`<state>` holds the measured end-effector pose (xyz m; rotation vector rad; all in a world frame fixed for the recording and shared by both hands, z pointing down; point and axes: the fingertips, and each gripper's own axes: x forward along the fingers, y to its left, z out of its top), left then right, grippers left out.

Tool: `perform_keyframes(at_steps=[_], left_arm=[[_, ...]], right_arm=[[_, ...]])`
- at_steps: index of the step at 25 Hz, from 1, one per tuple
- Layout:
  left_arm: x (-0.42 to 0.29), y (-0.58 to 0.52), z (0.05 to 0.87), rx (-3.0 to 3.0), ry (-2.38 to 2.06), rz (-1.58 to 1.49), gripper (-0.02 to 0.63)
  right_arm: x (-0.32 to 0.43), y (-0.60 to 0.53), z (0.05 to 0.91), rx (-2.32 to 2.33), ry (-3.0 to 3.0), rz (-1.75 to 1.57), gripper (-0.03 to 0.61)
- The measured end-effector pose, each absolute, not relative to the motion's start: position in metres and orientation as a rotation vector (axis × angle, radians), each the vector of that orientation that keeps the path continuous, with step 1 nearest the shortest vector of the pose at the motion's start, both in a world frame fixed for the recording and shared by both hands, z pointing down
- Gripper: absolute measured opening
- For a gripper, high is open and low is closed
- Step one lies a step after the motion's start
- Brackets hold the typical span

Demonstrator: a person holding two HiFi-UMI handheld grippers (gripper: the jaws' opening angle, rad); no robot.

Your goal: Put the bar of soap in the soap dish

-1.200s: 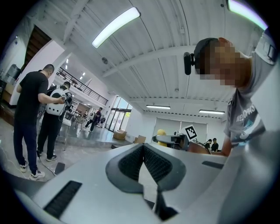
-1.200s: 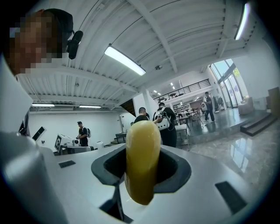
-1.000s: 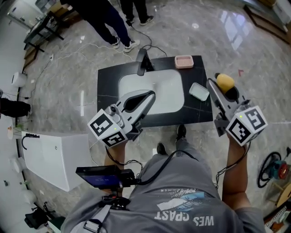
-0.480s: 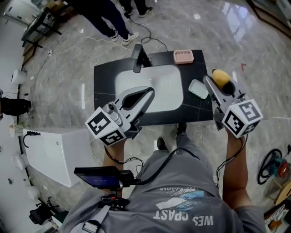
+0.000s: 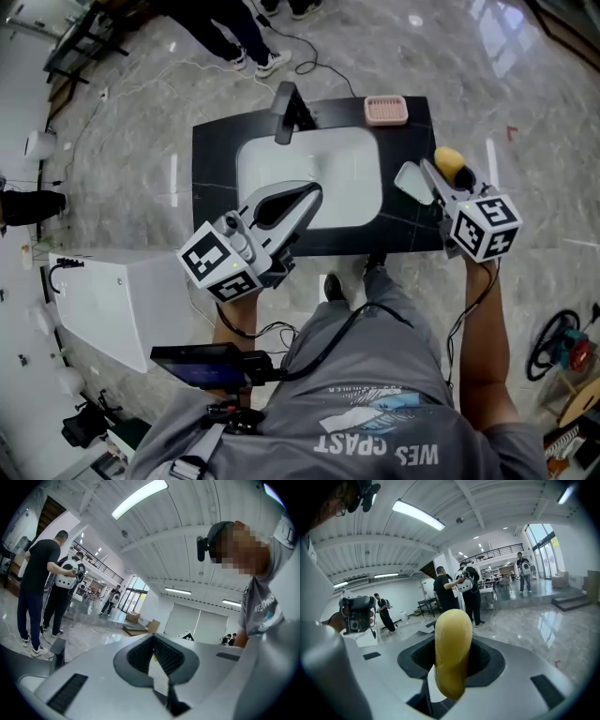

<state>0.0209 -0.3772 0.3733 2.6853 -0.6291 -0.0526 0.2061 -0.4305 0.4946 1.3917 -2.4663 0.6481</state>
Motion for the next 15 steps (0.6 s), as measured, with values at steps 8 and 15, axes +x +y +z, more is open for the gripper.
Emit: perform_keyframes(at_steps=[8, 15], left_arm=[[0.025, -0.389, 0.373, 2.659, -0.65, -0.04, 0.006], [0.024, -0.398, 0.383, 2.634, -0.655, -0.025, 0.006]], right_arm=[[0.22, -0.437, 0.551, 1.317, -2.343, 0.714, 0.153], [0.223, -0.444, 0.595, 1.265, -2.269, 0.734, 0.153]])
